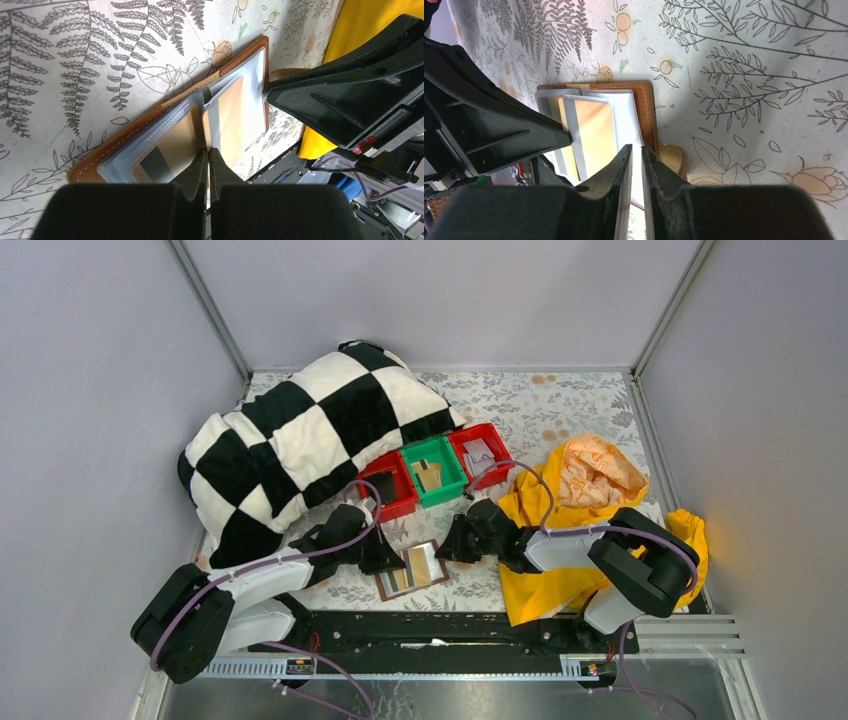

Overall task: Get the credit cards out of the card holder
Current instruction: Remove the credit card from the card holder.

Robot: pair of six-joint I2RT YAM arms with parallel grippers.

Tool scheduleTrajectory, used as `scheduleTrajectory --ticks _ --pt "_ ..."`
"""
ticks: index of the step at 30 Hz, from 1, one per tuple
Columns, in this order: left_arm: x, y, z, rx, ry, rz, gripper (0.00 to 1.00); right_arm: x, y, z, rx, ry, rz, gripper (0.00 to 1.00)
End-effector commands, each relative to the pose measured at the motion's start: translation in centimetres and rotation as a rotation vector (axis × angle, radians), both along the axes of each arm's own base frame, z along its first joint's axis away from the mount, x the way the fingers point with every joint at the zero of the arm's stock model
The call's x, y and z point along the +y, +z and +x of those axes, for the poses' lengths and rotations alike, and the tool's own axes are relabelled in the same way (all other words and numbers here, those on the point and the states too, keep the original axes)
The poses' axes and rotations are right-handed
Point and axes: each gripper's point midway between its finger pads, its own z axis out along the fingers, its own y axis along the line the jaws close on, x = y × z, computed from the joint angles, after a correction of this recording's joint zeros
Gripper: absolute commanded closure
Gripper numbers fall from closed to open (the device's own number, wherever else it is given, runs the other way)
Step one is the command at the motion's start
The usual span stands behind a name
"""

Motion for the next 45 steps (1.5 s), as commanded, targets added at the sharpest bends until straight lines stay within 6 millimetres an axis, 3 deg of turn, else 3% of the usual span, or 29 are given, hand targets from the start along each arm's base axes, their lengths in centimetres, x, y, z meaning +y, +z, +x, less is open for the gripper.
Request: scheduleTrajectory --ticks 1,11,19,27,34,35,37,39,45 --pt "0.9 -0.9 -0.7 0.030 0.018 0.029 1.00 -2.3 -2.0 -1.8 0.046 0.010 -0.100 0.80" --pt "0.1 -1.1 -0.5 0.030 -0.001 0.002 1.00 -0.6 2.5 -0.6 -0.082 0.066 -0.040 0.77" --pt "-1.4 -1.2 -1.2 0.040 -0.153 -0.032 1.00 1.6 2.9 -0.5 -0.110 0.175 -0.050 0.75" --pt "-2.7 -0.3 -2.5 0.015 -0.253 -0.067 1.00 -1.2 2.0 -1.7 -0.080 0.105 -0.083 0.75" --pt "-2.1 1.0 -3.0 -0.027 -0.254 -0.039 0.97 -3.1 2.2 -2.6 -0.076 0.075 -0.103 0.75" --pt "-2.1 1.3 -2.6 -0.044 -0.241 -0.036 0.96 -3.1 2.2 -2.5 -0.081 0.073 -0.104 0.74" --pt "-1.7 1.4 -2.3 -0.047 -0.207 -0.011 0.81 -2.9 2.5 -2.2 -0.094 0.074 -0.102 0.74" --pt "-1.6 1.8 -1.8 -0.061 -0.175 -0.010 0.74 -2.2 2.8 -1.8 -0.099 0.077 -0.093 0.74" --pt "-0.8 2.4 -1.1 -0.074 -0.079 0.005 0.71 -0.2 4.0 -1.5 -0.106 0.105 -0.018 0.75"
